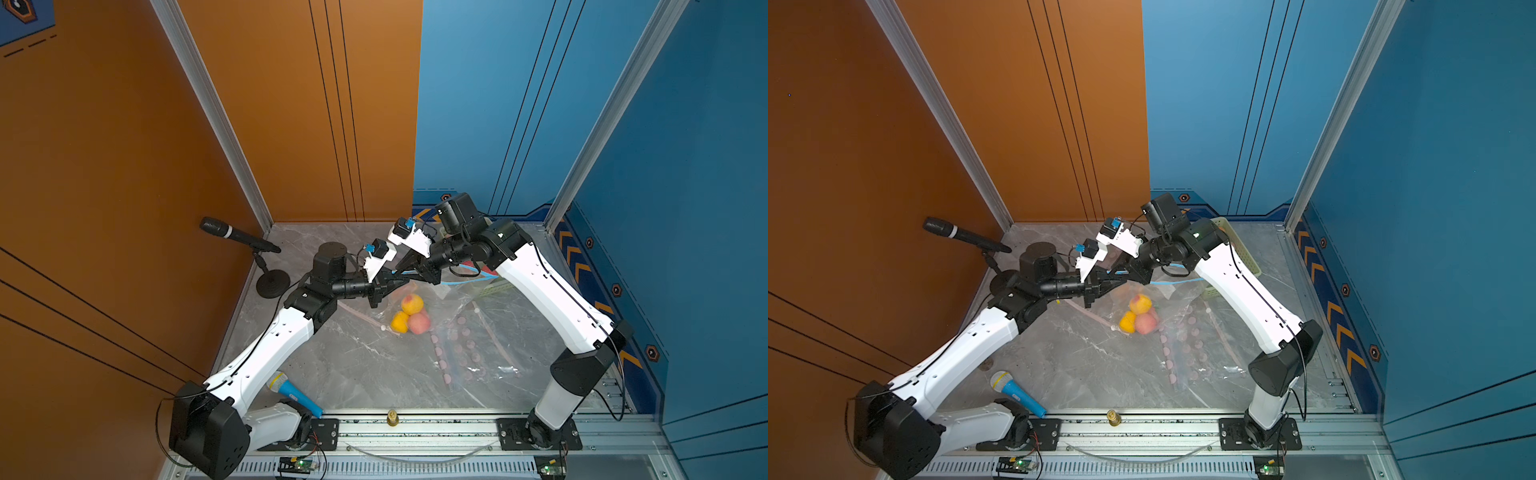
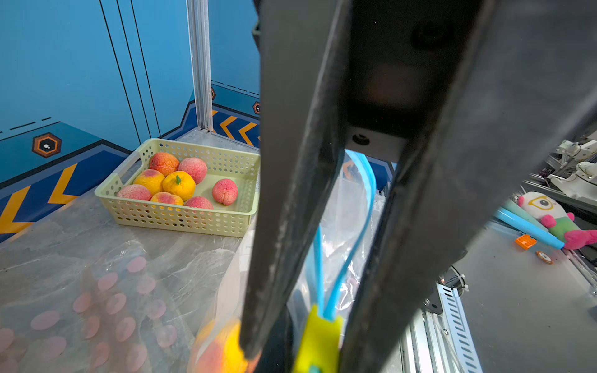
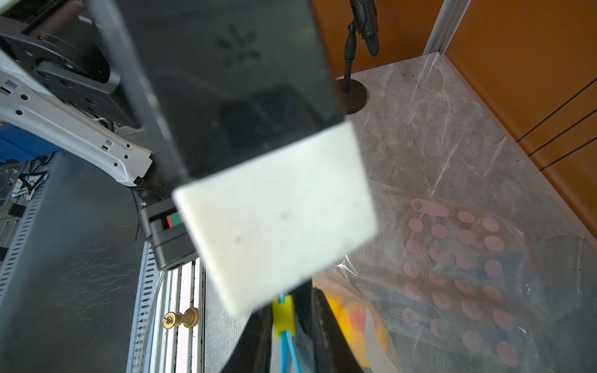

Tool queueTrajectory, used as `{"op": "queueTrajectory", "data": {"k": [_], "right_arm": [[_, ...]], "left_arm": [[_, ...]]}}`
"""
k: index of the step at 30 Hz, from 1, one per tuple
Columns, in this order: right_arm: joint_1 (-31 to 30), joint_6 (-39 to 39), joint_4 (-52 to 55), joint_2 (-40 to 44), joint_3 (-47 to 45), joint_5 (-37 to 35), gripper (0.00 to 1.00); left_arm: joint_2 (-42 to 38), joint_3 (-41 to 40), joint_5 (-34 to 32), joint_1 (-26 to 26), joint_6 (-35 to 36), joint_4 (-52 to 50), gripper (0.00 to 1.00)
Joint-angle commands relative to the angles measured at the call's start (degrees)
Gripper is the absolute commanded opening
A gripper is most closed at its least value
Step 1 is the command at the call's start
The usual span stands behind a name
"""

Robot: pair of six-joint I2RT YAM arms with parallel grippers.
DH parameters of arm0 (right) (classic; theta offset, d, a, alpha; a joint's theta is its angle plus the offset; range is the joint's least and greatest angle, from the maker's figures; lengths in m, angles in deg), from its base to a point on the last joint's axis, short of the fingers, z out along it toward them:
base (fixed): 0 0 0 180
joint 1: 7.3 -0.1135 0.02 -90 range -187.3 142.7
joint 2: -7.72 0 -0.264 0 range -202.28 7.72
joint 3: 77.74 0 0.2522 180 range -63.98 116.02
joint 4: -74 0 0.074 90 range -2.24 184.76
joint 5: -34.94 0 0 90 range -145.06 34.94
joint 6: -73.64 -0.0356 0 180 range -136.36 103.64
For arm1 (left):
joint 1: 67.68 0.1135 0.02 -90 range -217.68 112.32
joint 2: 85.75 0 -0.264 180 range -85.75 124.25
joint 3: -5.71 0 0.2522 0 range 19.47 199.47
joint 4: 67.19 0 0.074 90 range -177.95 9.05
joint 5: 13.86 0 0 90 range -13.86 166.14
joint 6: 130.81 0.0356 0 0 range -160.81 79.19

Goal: Place the peach in a zip-top bag and seal the zipper
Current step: Zip the zipper on the zipper food storage bag.

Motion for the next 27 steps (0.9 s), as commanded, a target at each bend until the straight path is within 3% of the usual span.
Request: {"op": "queueTrajectory", "data": {"k": [1, 8, 17, 27], "right_arm": [[-0.35, -0.03, 1.71, -0.3, 1.89, 1.01, 0.19], [0.17, -0.35, 1.68, -0.23, 1.46, 1.03, 0.05], [1.39, 0.09, 1.72, 2.01, -1.42, -0.55, 0.02], [1.74, 0.7, 1.86, 3.92, -3.21, -2.85, 0.01]], "left_arm": [[0.25, 1.5, 1.96, 0.47, -0.57, 0.97, 0.0], [0.09, 1.5, 1.38, 0.89, -1.37, 1.09, 0.0], [-1.07, -0.61, 1.51, 3.8, -6.82, 6.99, 0.0], [-1.11, -0.96, 1.67, 4.21, -7.03, 6.54, 0.0]]}}
